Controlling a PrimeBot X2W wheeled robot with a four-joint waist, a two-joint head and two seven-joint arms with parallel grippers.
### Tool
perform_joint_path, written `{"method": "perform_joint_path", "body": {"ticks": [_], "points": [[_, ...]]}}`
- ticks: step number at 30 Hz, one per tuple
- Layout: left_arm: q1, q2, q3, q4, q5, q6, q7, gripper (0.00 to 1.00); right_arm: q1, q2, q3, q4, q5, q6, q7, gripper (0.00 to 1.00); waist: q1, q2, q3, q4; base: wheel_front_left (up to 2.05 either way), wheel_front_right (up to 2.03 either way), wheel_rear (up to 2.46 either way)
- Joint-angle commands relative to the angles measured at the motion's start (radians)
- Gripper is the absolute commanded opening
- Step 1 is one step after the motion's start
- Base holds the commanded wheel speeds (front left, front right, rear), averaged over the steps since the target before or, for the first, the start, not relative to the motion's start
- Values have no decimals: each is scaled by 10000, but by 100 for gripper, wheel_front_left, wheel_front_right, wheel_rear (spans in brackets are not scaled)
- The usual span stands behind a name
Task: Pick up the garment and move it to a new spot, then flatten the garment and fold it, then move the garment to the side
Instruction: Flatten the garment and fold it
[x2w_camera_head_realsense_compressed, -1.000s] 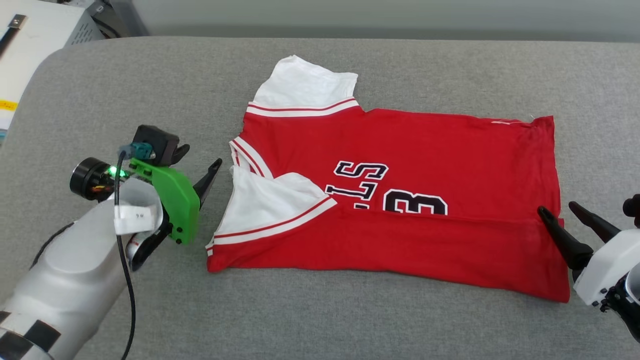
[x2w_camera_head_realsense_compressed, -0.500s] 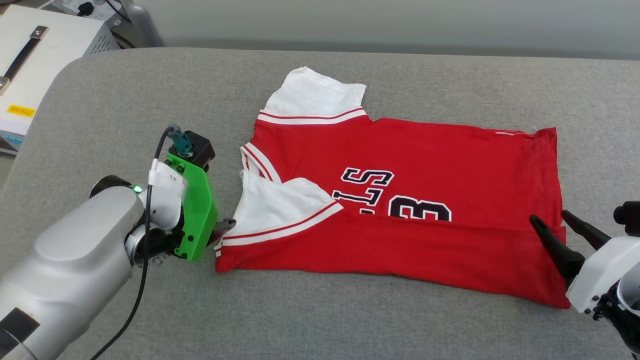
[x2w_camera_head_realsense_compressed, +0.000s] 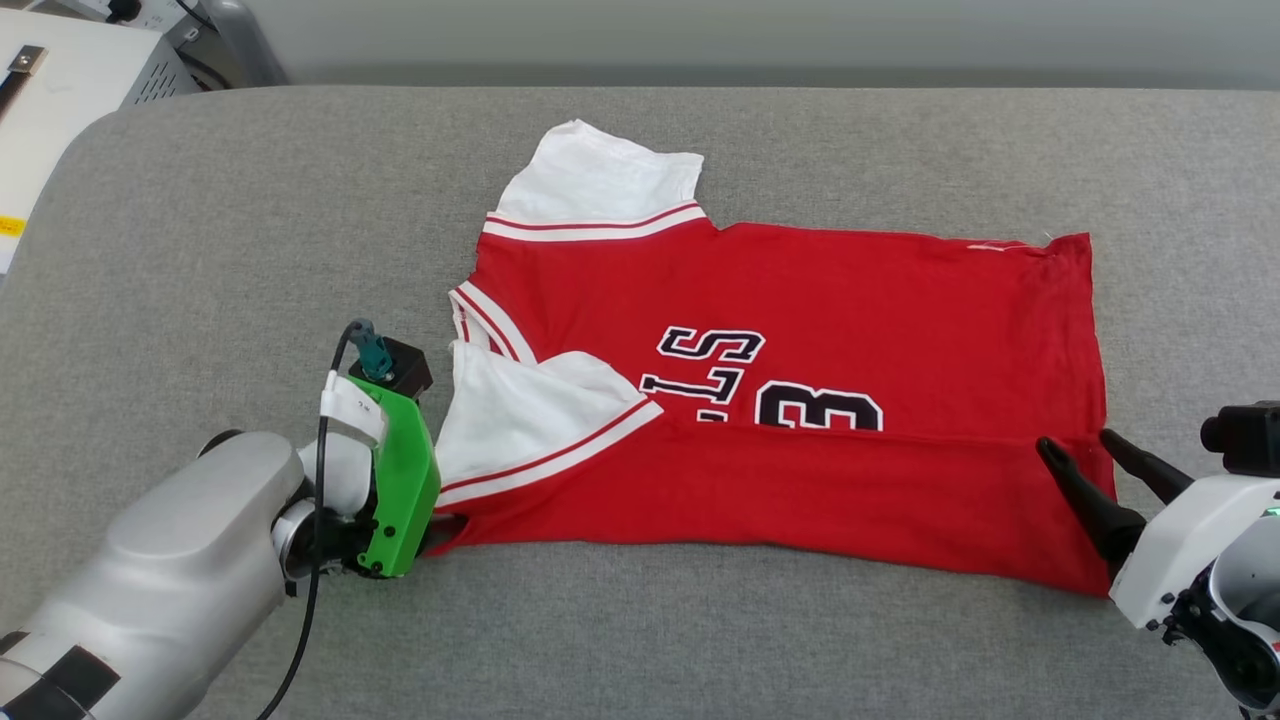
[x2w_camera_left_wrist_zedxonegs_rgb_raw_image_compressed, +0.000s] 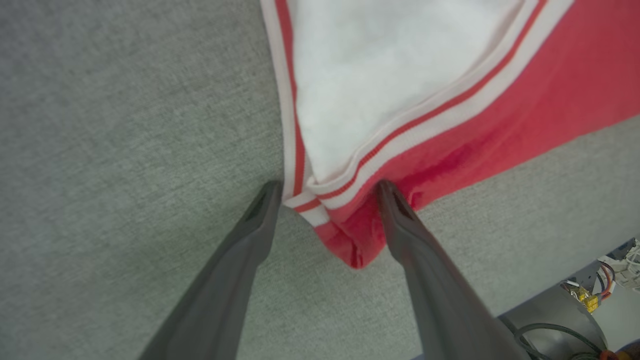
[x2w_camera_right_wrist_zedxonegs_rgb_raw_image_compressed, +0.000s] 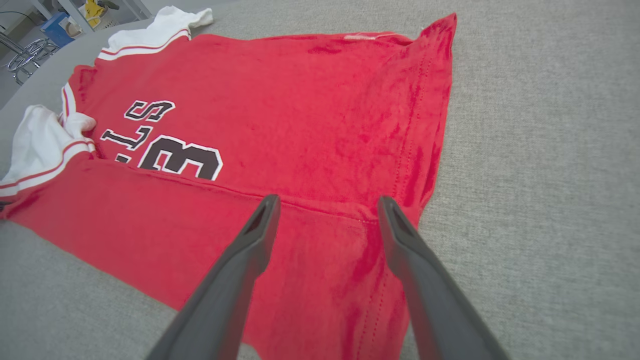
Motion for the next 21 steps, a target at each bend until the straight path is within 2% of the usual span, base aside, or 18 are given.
{"method": "perform_joint_path", "body": {"ticks": [1, 2, 3, 4, 5, 10, 14, 15, 21], "points": [[313, -259, -183, 161, -4, -28, -59, 100, -178, 23, 41, 40, 61, -9, 0, 100, 0, 0, 23, -28, 0, 0, 0], [330, -296, -241, 192, 18, -28, -51, 100, -210, 24, 61, 57, 70, -9, 1, 100, 0, 0, 17, -32, 0, 0, 0], [349, -318, -324, 160, 35, -28, -26, 68, -256, 13, 87, 63, 68, -9, -4, 100, 0, 0, -3, -40, 0, 0, 0], [356, -318, -354, 146, 35, -28, -69, 22, -301, -6, 104, 62, 51, -9, -11, 100, 0, 0, -30, -45, 0, 0, 0], [373, -319, -375, 127, 13, -28, -147, 0, -361, -32, 108, 57, 15, -9, -34, 100, 0, 0, -70, -46, 0, 0, 0], [327, -217, -425, -112, -124, -28, -478, 0, -619, -280, 73, -109, -184, -9, 87, 100, 0, 0, -332, 11, 0, 0, 0], [115, 40, -375, -387, -49, -28, -996, 0, -944, -783, 51, -419, -550, -9, 655, 100, 0, 0, -493, -12, 0, 0, 0], [4, 268, -382, -731, 30, -28, -1325, 0, -1173, -1330, 248, -684, -671, -9, 1938, 100, 0, 0, -589, -56, 0, 0, 0], [-95, 650, -357, -1284, 26, -28, -1621, 0, -1283, -2075, 446, -1124, -272, -9, 4717, 100, 0, 0, -643, -70, 0, 0, 0]]}}
